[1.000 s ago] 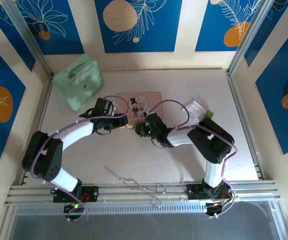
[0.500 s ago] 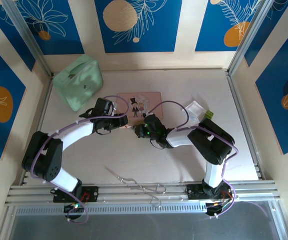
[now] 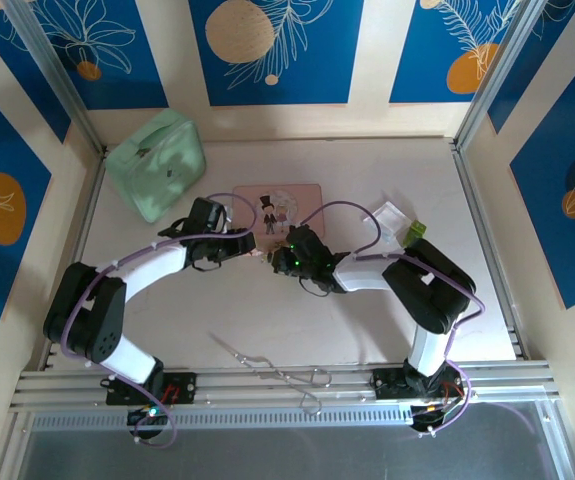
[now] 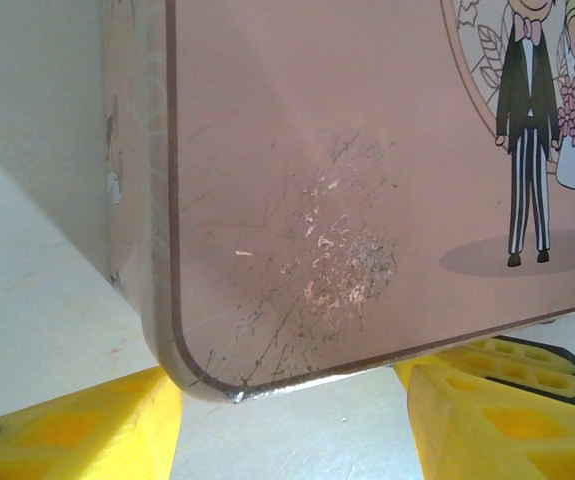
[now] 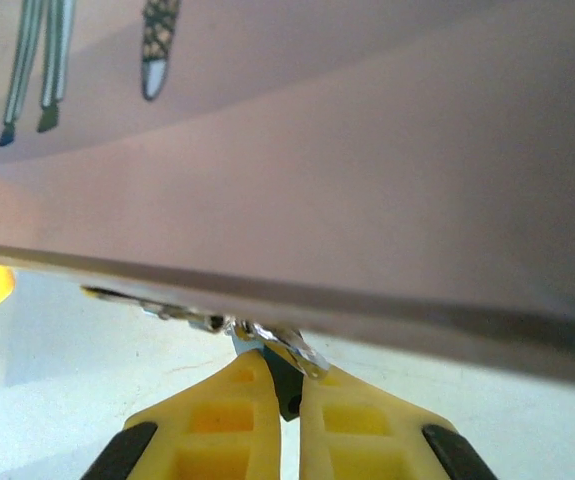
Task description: Unlock the padlock with the key
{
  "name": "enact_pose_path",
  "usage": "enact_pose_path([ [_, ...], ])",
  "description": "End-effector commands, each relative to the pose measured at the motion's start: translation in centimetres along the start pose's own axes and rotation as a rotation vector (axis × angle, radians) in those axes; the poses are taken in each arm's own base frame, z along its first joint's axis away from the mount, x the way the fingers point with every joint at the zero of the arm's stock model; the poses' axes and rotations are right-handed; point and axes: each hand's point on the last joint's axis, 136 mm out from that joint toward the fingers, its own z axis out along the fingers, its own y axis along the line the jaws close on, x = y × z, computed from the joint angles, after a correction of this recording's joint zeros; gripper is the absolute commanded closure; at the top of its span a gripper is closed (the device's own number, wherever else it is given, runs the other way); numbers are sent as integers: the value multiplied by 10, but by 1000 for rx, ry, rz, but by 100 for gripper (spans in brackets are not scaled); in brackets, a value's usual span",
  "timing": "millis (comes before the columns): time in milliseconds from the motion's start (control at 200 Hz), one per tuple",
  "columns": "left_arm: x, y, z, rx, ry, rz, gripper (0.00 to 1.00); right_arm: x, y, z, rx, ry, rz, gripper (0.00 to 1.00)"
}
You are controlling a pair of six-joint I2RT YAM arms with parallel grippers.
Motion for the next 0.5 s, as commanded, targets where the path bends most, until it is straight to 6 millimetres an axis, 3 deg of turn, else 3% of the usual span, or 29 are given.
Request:
enact_pose_path([
  [0,3,-7,-6,39,-2,-6,39,47,-54,-6,194,195,124,92],
  [495,1,-9,-7,42,-4,0,39,41,-62,1,222,214,90,91],
])
